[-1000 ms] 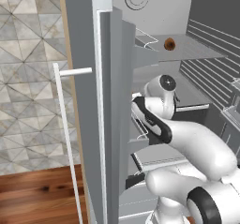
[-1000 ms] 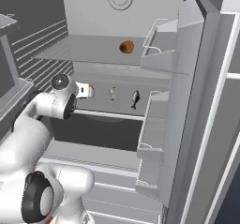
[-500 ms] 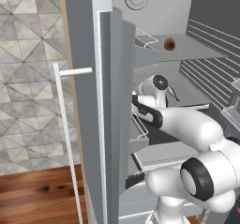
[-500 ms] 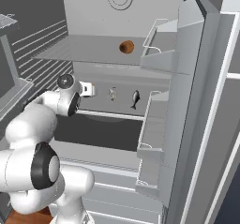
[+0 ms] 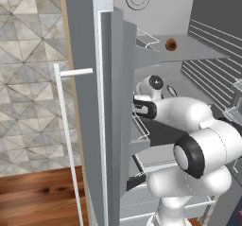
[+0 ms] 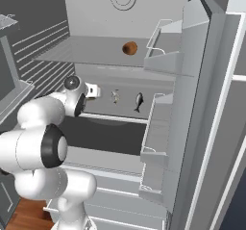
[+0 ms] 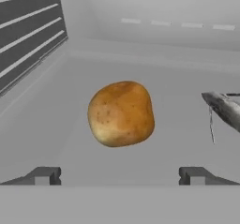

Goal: Place one potato and one fish in each tupperware on the nearby counter, to pack two identical lunches.

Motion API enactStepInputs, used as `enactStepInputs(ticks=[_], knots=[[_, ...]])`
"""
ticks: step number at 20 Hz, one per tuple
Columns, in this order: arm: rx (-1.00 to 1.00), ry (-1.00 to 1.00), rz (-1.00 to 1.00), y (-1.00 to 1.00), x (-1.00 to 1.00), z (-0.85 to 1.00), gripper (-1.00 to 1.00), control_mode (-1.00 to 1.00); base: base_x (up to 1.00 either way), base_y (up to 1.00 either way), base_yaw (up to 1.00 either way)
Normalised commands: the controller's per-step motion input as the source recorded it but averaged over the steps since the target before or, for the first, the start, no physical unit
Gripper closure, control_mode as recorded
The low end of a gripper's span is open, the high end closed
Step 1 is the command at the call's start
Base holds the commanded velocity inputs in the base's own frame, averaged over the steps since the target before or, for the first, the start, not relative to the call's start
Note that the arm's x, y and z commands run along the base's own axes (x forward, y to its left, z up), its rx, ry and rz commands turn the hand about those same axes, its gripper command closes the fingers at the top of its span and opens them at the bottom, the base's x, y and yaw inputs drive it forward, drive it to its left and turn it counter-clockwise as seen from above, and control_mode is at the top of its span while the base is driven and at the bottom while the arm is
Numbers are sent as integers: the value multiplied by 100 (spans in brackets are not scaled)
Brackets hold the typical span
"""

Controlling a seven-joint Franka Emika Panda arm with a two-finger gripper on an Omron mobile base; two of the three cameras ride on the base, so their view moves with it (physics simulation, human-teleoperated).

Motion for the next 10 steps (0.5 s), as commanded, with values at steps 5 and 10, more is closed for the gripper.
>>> enactStepInputs(ticks=[5, 10], knots=[[0, 8, -5, 3, 26, -13, -100, -100, 0, 0, 0], [0, 11, -6, 12, 36, -6, -100, -100, 0, 0, 0]])
